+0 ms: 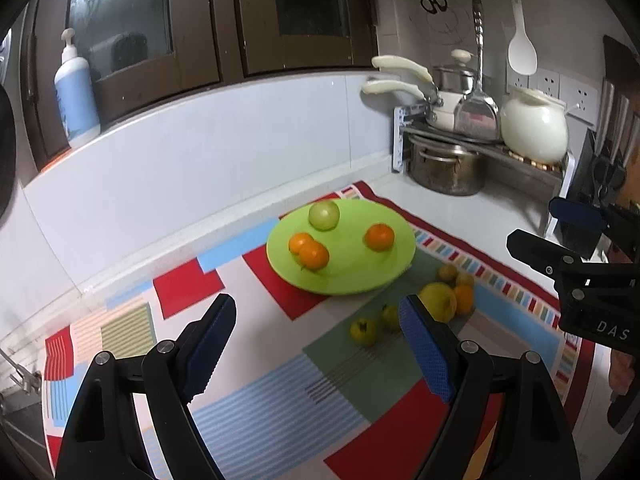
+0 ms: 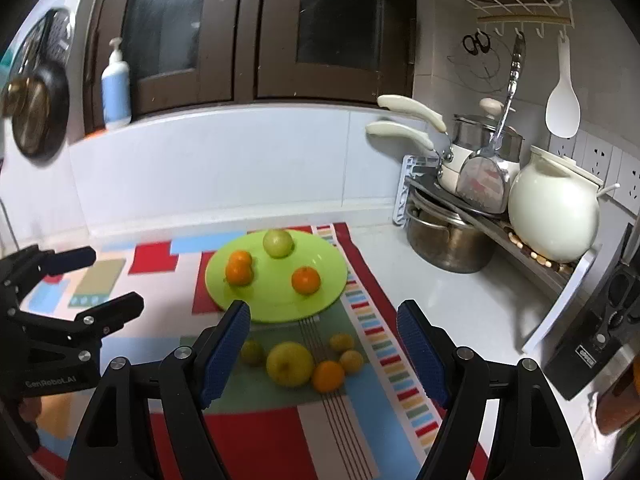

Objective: Organize fruits
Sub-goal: 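Withdraw both open tools from the plate, then grasp a dark green tomato with the left tool while the right tool grasps the large yellow-green fruit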

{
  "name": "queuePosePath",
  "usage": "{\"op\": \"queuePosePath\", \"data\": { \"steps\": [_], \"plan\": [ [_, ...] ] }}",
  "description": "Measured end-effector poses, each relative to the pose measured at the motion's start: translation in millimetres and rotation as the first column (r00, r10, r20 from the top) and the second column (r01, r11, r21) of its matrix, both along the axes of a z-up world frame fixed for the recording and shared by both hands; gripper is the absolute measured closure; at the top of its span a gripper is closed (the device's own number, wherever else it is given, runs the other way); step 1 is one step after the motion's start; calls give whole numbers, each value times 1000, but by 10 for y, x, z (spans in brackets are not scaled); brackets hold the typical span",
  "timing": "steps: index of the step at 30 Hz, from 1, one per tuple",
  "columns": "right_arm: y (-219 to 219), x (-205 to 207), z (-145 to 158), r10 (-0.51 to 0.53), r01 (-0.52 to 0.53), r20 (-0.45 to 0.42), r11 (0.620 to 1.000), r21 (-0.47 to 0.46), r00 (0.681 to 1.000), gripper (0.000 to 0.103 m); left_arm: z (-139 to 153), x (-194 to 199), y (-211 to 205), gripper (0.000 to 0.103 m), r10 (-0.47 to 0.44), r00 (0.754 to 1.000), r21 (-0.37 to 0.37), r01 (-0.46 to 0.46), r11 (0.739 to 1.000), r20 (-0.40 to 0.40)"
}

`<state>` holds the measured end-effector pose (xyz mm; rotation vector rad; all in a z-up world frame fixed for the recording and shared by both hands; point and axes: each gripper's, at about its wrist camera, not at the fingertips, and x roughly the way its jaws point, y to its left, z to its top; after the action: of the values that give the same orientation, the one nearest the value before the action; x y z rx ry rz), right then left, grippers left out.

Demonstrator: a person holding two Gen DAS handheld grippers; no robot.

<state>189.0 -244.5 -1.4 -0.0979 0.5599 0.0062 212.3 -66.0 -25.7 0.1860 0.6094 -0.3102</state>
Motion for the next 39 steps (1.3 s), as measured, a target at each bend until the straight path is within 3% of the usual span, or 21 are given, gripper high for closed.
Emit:
{"op": "queuePosePath", "data": {
  "steps": [15, 26, 39],
  "plan": [
    [186, -26, -535, 90, -104, -126, 988, -112, 988, 27, -409, -72, -75, 19, -81, 997, 78, 80, 994, 9],
    [200, 272, -873, 153, -184, -208, 973, -141, 966, 27, -776, 255, -253, 20, -129, 988, 91, 136, 986, -85],
    [193, 592, -1110, 221, -263, -267, 956, -132, 938, 27, -1094, 607, -427, 33, -186, 965, 98, 206, 974, -188]
  ]
}}
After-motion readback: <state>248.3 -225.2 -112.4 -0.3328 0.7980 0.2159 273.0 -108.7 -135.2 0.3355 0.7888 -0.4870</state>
